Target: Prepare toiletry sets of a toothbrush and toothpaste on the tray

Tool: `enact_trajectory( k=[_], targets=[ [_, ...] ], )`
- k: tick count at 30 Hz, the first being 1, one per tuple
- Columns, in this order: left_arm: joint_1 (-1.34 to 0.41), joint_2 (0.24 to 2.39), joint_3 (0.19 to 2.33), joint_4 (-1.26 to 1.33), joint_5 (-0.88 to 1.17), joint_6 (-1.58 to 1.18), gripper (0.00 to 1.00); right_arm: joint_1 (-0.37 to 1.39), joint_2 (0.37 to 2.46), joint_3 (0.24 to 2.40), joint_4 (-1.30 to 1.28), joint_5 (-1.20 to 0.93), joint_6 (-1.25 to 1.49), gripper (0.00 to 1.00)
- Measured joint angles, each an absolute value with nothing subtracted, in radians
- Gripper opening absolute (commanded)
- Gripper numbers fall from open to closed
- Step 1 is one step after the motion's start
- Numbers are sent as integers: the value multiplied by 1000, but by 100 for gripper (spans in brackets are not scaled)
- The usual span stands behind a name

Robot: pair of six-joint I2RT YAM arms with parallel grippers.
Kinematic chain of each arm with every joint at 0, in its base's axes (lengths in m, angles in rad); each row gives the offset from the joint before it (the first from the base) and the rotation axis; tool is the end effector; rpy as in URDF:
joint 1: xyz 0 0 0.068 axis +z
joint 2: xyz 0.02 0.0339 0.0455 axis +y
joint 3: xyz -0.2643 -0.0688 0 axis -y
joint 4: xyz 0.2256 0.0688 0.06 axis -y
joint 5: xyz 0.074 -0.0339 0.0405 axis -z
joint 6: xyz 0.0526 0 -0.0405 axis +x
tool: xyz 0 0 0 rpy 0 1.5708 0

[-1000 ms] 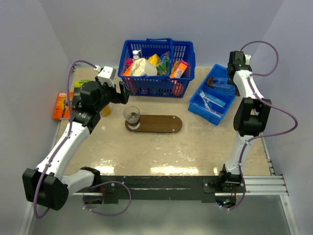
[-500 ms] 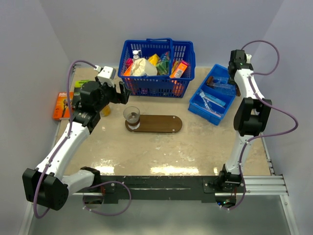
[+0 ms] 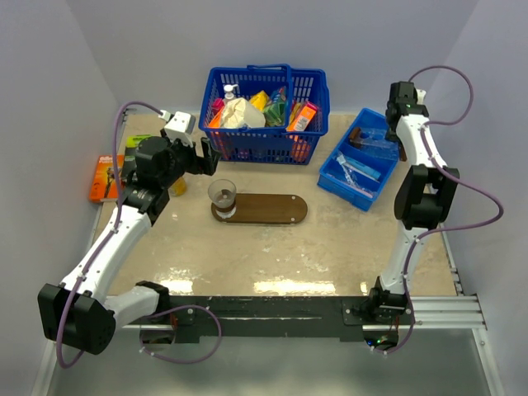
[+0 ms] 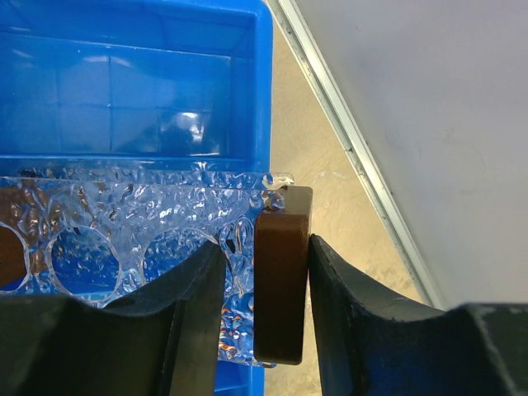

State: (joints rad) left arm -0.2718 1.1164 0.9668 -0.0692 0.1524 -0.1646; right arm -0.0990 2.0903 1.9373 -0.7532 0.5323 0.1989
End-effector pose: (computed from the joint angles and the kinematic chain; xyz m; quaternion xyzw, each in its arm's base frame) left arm 0.2474 -0.0772 0.3493 0.0892 0.7742 -0.1930 0.5962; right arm 0.4520 -0.0717 0.2739 0.2202 0.8892 -0.2326 0.3268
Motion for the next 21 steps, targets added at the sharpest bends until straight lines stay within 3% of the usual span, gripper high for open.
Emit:
enact_trajectory(
  k=[21],
  targets=[
    [-276,1116,966,-69,152,-165,87,-113,1907,1949,-788,502,183,0]
  ],
)
